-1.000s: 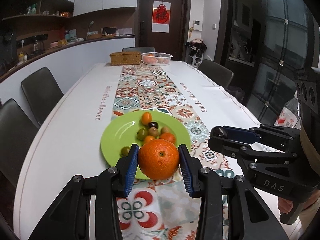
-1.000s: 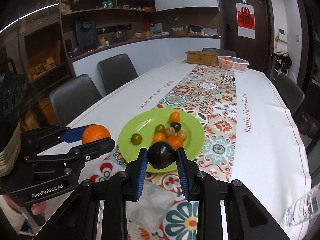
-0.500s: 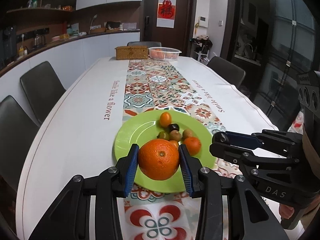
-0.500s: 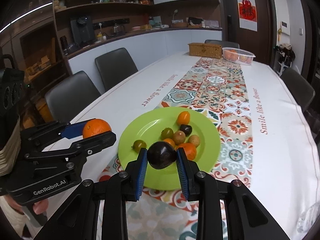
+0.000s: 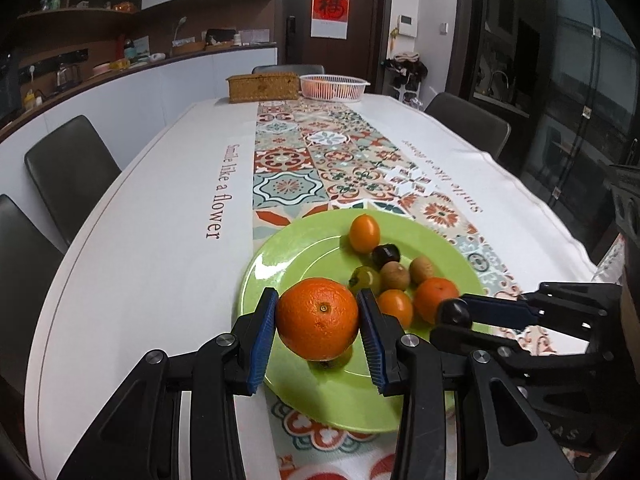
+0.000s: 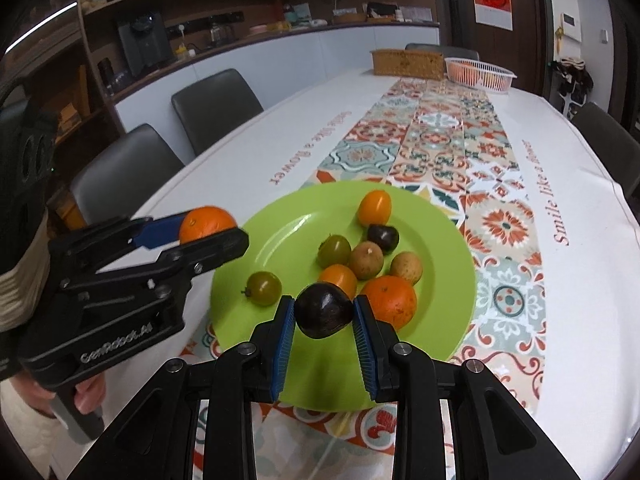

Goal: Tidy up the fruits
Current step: 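Lower the mandarin and plum onto the plate and open both tools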

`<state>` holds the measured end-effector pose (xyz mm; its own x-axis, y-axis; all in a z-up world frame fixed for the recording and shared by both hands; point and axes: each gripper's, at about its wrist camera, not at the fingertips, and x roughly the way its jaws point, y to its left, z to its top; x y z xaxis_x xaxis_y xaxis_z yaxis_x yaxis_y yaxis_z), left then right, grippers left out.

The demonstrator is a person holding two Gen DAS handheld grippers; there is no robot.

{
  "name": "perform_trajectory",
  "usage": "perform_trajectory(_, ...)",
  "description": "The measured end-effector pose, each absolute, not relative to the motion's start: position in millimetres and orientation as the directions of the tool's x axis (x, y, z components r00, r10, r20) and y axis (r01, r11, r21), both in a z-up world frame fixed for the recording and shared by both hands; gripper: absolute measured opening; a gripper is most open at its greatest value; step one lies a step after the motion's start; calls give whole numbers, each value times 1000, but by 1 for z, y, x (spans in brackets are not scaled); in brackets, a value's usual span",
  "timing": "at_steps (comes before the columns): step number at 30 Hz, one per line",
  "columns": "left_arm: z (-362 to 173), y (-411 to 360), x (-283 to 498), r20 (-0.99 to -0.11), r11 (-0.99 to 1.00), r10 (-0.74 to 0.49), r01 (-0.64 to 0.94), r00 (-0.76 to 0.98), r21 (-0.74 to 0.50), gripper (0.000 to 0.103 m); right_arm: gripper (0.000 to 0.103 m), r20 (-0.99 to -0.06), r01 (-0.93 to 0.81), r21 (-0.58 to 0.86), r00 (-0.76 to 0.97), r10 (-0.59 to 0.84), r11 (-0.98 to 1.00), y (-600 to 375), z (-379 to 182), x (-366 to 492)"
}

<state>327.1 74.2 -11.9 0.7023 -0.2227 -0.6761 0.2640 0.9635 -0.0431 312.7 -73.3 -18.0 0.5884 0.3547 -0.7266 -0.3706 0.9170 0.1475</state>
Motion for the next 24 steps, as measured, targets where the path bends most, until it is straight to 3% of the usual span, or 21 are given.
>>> perform_trajectory(8, -28, 70, 344, -702, 962, -218, 271, 678, -37, 40, 31, -732, -349, 128, 598, 326, 928, -73, -25, 317)
perform_trajectory(12, -26, 72, 342, -688, 964, -217, 265, 692, -37, 51, 35, -724, -339, 100, 621, 302, 935, -75, -23, 315)
perform_trajectory(24, 4, 70, 306, -670, 975, -166, 221, 724, -2, 51, 35, -687, -316, 100, 664, 295, 944, -90, -2, 295)
